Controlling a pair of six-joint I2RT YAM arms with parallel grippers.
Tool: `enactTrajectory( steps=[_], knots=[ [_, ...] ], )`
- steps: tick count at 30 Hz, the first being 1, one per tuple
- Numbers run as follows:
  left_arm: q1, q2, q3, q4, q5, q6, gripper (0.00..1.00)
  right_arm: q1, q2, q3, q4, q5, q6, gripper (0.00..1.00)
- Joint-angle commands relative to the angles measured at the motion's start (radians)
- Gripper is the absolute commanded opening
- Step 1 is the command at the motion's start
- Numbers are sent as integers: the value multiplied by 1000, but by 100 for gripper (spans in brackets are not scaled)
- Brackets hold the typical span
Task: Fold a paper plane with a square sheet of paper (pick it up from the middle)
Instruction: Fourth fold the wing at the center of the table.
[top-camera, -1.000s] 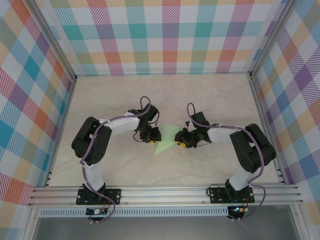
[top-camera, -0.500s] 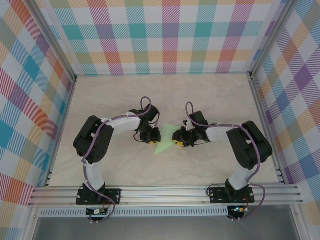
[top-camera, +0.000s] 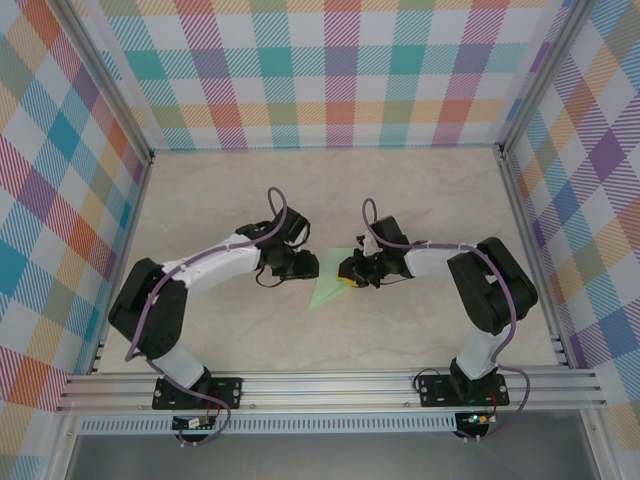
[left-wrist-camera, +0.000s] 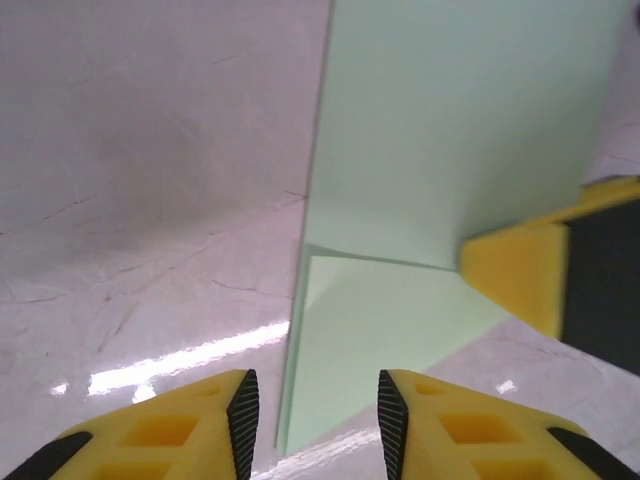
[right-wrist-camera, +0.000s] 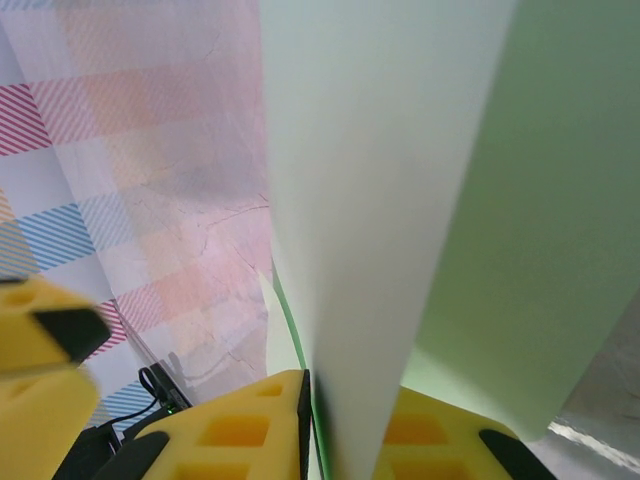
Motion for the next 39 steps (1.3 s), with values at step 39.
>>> enactTrajectory(
  steps=[39],
  knots=[
    [-369, 167, -22, 73, -538, 24, 38, 4, -20, 58, -92, 21, -12, 16]
  ],
)
